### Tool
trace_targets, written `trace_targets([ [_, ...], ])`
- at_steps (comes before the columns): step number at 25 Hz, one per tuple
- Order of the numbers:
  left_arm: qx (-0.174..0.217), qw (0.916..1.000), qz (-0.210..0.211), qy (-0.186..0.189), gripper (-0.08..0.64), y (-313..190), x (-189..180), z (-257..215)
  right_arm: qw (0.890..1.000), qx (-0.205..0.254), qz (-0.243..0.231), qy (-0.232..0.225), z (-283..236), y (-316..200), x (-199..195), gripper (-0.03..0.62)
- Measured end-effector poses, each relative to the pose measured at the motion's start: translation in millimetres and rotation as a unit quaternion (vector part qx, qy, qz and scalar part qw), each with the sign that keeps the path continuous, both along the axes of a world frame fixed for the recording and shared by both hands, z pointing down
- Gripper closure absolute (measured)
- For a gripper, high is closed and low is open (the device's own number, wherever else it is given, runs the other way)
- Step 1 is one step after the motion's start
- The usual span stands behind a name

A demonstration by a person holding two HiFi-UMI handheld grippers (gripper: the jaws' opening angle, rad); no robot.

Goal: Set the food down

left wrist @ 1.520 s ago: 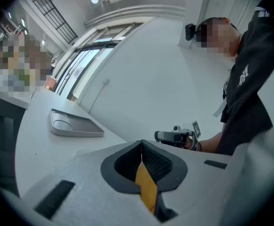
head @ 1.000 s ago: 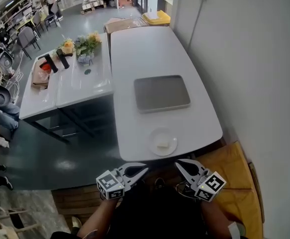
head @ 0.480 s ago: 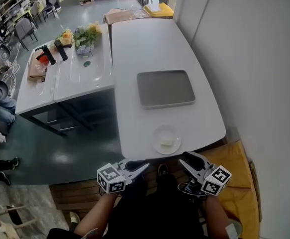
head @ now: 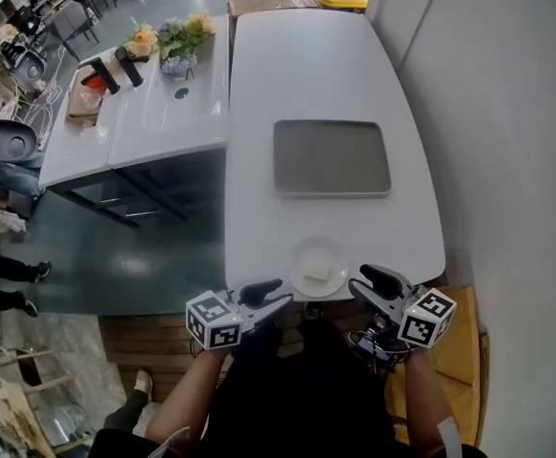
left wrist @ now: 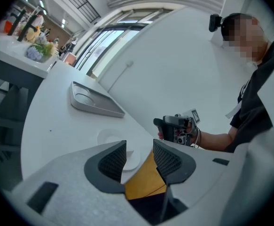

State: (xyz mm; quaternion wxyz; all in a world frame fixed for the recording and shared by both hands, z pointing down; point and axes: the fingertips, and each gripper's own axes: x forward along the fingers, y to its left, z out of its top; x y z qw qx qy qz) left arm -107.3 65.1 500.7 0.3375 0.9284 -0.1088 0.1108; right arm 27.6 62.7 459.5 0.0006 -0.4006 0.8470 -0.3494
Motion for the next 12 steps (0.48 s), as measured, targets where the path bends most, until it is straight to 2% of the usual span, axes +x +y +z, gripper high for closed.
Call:
trace_targets([
  [5, -0.046, 0.9975, -0.041, -0.036, 0.383, -22, 8, 19, 0.996, -0.086, -0.034, -0.014, 35, -22, 14, 0.393],
  [8, -0.084, 0.9917, -0.061, -0.076, 0.380, -29, 9, 37, 0.988, -0.145, -0.051, -0.016, 63, -26, 20, 0.390],
  [12, -0.112, 0.9823, -0.083, -0.126, 0.380, -34, 4, 57, 0.976, -0.206, -0.070, -0.001, 96, -28, 20, 0.388],
])
